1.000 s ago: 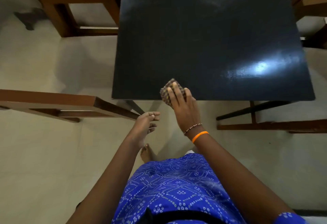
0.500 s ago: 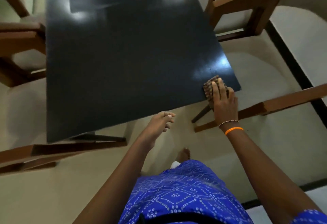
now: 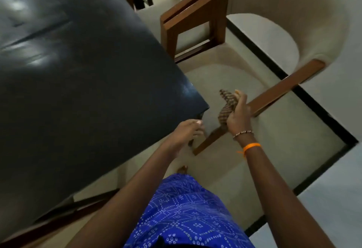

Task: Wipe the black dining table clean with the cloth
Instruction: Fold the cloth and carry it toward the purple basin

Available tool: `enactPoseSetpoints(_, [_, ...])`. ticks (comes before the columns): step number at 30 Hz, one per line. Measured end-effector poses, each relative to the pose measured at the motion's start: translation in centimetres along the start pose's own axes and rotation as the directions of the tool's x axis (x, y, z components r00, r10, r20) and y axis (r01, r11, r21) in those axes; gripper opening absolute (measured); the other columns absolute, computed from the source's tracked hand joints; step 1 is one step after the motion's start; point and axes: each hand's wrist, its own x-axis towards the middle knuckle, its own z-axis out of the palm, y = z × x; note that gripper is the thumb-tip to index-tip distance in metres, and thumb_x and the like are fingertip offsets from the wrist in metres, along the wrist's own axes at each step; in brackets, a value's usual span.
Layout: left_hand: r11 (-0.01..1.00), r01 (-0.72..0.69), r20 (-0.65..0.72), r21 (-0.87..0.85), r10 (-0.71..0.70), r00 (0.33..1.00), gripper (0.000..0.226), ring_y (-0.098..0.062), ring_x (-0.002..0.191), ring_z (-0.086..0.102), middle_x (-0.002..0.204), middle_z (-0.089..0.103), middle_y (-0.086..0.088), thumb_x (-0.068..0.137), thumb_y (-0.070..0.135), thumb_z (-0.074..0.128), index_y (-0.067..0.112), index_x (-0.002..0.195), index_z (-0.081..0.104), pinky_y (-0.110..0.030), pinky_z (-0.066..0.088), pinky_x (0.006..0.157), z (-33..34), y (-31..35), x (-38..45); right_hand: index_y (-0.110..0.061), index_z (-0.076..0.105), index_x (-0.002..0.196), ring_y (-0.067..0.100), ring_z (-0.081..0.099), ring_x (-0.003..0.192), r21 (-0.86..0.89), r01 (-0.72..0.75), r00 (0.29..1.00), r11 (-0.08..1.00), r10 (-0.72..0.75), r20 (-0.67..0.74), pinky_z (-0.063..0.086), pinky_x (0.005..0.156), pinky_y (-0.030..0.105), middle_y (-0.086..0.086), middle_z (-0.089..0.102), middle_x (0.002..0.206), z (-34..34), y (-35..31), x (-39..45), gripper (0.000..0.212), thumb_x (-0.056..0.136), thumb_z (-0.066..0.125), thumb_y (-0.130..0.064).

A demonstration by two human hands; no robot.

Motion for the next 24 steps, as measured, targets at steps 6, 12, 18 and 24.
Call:
enactPoseSetpoints(6, [0.948,-0.102,0.084,-0.301,0.133,0.988,0.025,-0.012,0.091,0.068,0.096,0.073,0.000,0.097,0.033,0.042,0.020,0.101,0.063,-0.019,0.053,0.070,4.1,5.0,3.6,-0.017,0.019,0.145,0.024,0.051,0.124,0.148,0.095,0.975,0.984,-0.122,0.186,0.046,0.101,0.031,0.017,0.047,0.140,-2.7,-2.5,-1.2,0.082,0.076,0.050,0.014])
enactPoseSetpoints(12, [0.959,-0.186,0.081,-0.212,0.207,0.975,0.014,-0.009,0.077,0.069,0.089,0.070,-0.002,0.090,0.009,0.055,0.021,0.091,0.063,-0.021,0.056,0.064,8.6,9.4,7.5,-0.014,0.017,0.145,0.014,0.041,0.134,0.279,0.001,0.999,0.960,-0.011,0.033,0.040,0.106,0.022,0.010,0.041,0.146,-7.1,-1.1,1.0,0.081,0.079,0.061,0.006])
enactPoseSetpoints(18, [0.977,-0.178,0.234,-0.120,0.202,0.951,0.020,-0.002,0.070,0.069,0.086,0.071,0.002,0.091,0.010,0.054,0.009,0.108,0.065,-0.015,0.050,0.053,14.6,11.2,10.7,-0.020,0.011,0.147,0.007,0.029,0.136,0.481,-0.217,0.963,0.849,0.268,-0.038,0.033,0.107,0.019,0.001,0.026,0.151,-11.4,3.2,3.1,0.058,0.098,0.041,-0.019])
enactPoseSetpoints(24, [0.980,-0.196,0.394,-0.017,0.187,0.900,0.025,-0.016,0.094,0.068,0.103,0.072,-0.005,0.090,0.016,0.055,0.013,0.114,0.064,-0.018,0.053,0.065,22.5,12.8,14.5,-0.014,0.036,0.141,0.031,0.045,0.130,0.878,-0.284,0.834,0.386,0.551,0.028,0.035,0.110,0.052,0.015,0.046,0.142,-15.8,10.4,6.9,0.048,0.097,0.038,-0.032])
